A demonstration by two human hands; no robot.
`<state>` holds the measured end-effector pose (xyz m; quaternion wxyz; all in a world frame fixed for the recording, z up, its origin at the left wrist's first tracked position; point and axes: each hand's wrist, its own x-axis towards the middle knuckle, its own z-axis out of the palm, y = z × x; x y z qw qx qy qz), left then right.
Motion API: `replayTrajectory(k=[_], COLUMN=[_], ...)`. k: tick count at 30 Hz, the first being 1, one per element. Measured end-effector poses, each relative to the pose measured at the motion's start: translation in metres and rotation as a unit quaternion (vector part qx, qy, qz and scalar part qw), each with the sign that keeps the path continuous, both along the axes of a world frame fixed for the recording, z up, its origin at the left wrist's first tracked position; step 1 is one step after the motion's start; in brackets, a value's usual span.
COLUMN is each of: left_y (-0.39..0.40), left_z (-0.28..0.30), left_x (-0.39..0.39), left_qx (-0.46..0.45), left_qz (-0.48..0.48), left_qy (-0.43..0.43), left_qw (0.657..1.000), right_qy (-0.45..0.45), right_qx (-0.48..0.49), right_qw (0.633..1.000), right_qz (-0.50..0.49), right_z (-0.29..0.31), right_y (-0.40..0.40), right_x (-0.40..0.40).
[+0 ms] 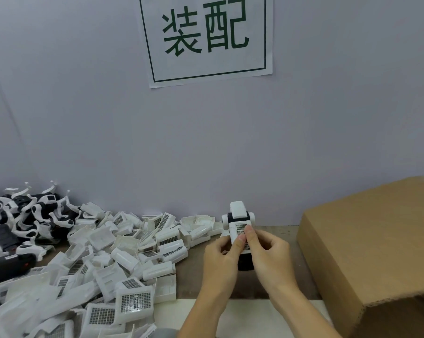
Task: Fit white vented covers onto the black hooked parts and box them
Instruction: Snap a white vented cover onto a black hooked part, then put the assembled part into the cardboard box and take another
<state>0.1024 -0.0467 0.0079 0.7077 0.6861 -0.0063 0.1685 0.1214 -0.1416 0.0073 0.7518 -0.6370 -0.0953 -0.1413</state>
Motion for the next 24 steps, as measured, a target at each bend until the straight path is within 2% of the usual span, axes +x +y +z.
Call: replayTrajectory(k=[2,4,7,9,12,14,15,17,19,21,24], left_y=[0.001,0.003,0.005,0.005,0.006,0.010,0.013,0.016,0.016,0.015,0.016], left_z=[0.000,0.001,0.002,0.003,0.003,0.005,0.006,0.008,0.008,0.007,0.007], left_x=[0.000,0.001,0.003,0.003,0.004,0.006,0.006,0.006,0.007,0.007,0.009], left_qx=[-0.050,-0.110,-0.192,-0.202,-0.089,-0.007,0.001,-0.032,-0.118,-0.164,-0.175], left_qz=[0.018,0.035,0.012,0.001,0.068,0.161,0.193,0.186,0.118,0.070,0.078], left_qy=[0.016,0.046,0.093,0.096,0.035,-0.023,-0.039,-0.044,-0.021,0.015,0.033], left_qw=[0.998,0.992,0.977,0.975,0.993,0.987,0.980,0.981,0.986,0.984,0.981], right_qy=[-0.013,-0.031,-0.072,-0.065,-0.019,0.078,0.130,0.215,0.270,0.298,0.296], right_qx=[-0.044,-0.132,-0.276,-0.296,-0.207,-0.053,0.031,0.155,0.218,0.235,0.225], right_qw=[0.999,0.990,0.958,0.951,0.972,0.992,0.990,0.964,0.935,0.915,0.913], right_qz=[-0.019,-0.023,-0.034,-0.056,-0.107,-0.081,-0.052,0.010,0.074,0.133,0.170], right_z=[-0.004,-0.007,-0.010,-0.010,-0.009,-0.003,0.000,0.005,0.008,0.009,0.009], right_y=[0.003,0.006,0.007,0.005,-0.002,-0.009,-0.013,-0.019,-0.021,-0.019,-0.016], right_x=[0.000,0.001,-0.001,0.001,0.006,0.009,0.010,0.010,0.008,0.003,0.002])
